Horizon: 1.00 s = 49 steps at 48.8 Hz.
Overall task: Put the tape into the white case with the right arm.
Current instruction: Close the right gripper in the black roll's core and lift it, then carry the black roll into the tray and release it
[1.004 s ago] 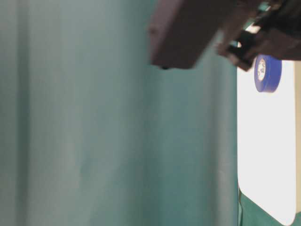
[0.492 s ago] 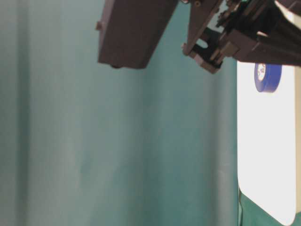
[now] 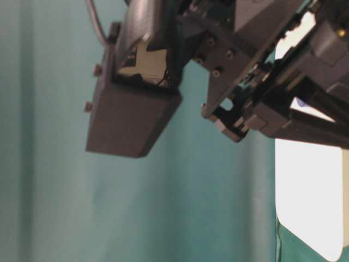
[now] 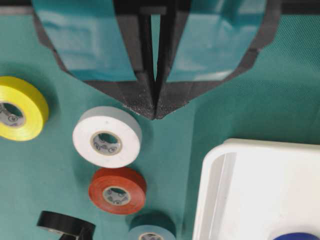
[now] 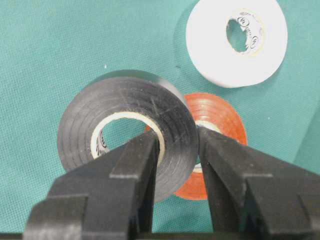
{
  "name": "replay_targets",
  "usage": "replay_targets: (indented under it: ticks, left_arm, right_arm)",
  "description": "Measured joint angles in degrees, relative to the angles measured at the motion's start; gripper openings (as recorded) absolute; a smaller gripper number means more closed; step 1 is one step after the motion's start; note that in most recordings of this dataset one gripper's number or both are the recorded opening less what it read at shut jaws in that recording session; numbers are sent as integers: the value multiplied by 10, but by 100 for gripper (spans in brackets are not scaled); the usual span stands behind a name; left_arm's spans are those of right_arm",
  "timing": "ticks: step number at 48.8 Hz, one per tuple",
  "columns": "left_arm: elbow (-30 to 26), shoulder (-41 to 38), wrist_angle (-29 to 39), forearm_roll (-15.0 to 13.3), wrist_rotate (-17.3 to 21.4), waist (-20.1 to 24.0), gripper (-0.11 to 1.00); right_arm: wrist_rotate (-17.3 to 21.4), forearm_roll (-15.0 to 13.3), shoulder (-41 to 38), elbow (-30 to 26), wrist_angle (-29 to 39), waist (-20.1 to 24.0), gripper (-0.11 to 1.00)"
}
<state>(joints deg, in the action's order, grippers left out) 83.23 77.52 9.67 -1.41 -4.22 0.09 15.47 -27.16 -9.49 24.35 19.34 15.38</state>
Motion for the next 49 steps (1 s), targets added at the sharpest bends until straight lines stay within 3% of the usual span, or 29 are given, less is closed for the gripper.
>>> replay_targets:
  ticks: [10,35,49]
  left_arm:
    - [0,0,-1,-1,-1,0,0]
    - [0,0,-1,-1,-1,0,0]
    - [0,0,-1,-1,-1,0,0]
  right_arm:
    - [1,0,0,-3,23,-25,0]
    - [-4,-2,24,-2,28,-184,0]
    - [-5,-3,24,7,-8,-263,0]
